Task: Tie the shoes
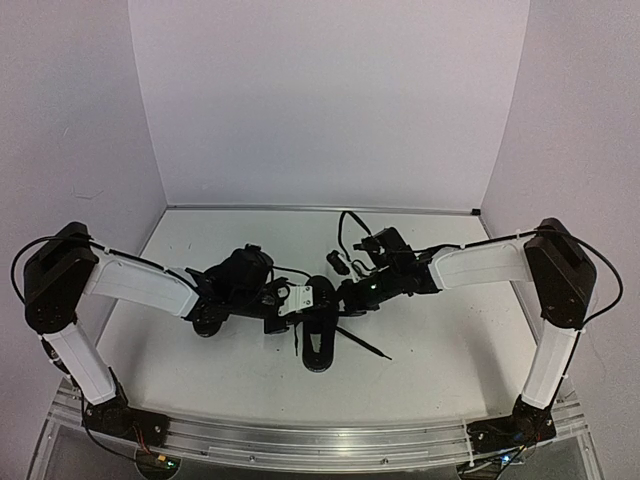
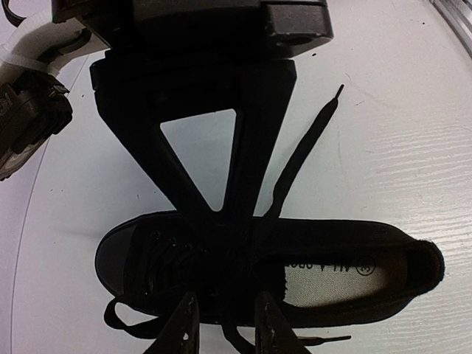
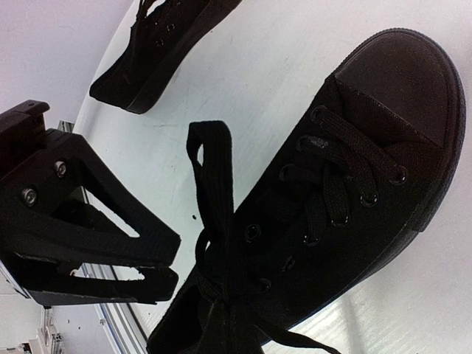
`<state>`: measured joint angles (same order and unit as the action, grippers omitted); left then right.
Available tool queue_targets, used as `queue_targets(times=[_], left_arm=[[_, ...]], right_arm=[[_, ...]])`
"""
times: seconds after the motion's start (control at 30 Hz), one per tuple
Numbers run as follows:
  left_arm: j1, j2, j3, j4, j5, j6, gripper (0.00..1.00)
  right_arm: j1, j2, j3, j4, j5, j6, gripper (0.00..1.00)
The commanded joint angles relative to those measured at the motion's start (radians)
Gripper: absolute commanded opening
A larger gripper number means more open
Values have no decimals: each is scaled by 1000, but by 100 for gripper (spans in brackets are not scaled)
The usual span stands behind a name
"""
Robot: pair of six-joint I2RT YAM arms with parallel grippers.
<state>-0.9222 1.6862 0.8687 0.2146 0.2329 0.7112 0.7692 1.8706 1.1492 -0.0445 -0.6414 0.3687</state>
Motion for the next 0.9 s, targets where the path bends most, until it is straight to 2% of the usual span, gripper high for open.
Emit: queue_targets(times=[0.0, 0.57, 0.87], left_arm=[[-6, 24, 61, -4, 5, 29, 25], [-6, 91, 95, -3, -20, 47, 19], [-6, 76, 91, -40, -27, 47, 25]], right_arm=[[4, -28, 21, 34, -17, 5, 0], [4, -26, 23, 35, -24, 7, 0], [4, -21, 23, 34, -26, 7, 0]])
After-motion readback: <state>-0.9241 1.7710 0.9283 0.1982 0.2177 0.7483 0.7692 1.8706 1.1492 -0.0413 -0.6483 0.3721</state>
